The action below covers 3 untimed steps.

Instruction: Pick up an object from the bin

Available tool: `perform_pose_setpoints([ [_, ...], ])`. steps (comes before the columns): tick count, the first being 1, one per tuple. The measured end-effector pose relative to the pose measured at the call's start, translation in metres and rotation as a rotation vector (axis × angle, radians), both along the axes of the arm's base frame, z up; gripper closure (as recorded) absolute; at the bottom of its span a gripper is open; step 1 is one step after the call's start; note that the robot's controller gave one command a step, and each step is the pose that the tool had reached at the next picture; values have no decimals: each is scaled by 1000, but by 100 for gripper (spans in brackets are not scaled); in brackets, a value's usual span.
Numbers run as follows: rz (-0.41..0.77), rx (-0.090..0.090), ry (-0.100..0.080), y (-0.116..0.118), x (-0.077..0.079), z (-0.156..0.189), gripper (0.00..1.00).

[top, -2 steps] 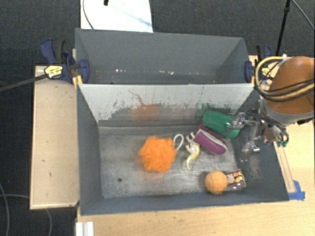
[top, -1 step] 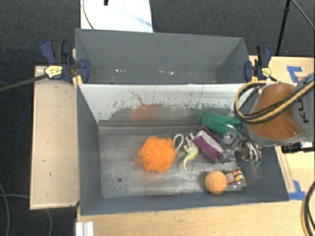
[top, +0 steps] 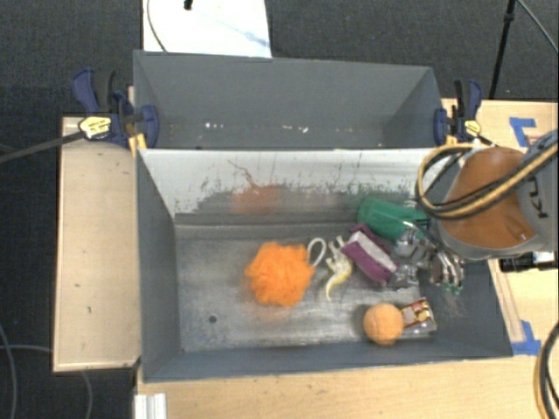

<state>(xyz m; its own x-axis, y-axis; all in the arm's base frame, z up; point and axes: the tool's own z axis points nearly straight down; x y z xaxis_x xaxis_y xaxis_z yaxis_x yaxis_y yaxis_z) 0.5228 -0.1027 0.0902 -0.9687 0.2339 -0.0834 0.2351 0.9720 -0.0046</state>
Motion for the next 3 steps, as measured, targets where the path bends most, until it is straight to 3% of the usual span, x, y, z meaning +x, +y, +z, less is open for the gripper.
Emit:
perform_pose_setpoints([
  [1, 3, 6, 17, -2, 2, 2, 100],
  [3, 6, 6, 17, -2, 2, 2, 100],
])
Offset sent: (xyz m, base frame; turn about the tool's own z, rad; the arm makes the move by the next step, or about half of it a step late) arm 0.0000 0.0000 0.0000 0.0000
